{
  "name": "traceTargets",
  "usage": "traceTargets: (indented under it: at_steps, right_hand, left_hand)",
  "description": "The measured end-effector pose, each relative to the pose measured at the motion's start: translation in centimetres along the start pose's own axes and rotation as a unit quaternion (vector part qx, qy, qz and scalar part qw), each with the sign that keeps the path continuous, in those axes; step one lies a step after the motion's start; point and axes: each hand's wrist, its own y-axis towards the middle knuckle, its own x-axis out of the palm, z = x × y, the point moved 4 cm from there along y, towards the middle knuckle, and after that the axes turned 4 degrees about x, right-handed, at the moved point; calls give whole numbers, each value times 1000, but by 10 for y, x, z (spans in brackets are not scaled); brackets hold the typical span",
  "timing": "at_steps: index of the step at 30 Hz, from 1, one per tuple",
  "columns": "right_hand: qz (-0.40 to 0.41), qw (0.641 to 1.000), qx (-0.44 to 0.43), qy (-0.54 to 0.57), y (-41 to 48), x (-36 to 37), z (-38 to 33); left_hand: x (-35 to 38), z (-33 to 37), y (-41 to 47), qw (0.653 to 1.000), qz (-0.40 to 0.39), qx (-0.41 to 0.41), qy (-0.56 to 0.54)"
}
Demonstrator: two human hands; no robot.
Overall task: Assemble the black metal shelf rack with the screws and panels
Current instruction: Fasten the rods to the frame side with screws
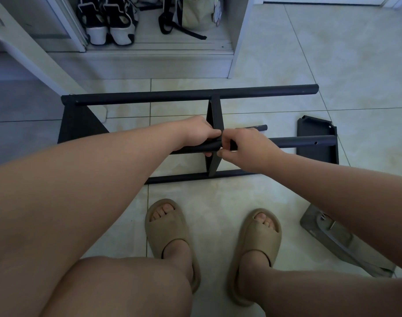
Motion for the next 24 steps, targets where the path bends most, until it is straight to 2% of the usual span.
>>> traceTargets:
  at_steps: [9,14,17,21,24]
  right_hand:
    - [23,999,16,22,2,4,5]
    - [10,995,23,93,3,-1,12]
    - [9,995,27,93,4,1,13]
    - [47,993,51,92,5,4,14]
    - [58,997,34,39,-1,5,13]
  left_hand:
    - [-3,2,0,1000,7,-2,28]
    - [-3,-1,-2,1000,4,1,14]
    - [-3,1,-4,1000,4,-2,19]
    - [-3,7,-11,1000,1,-12,28]
    - [-2,12,-17,999,27,-19,33]
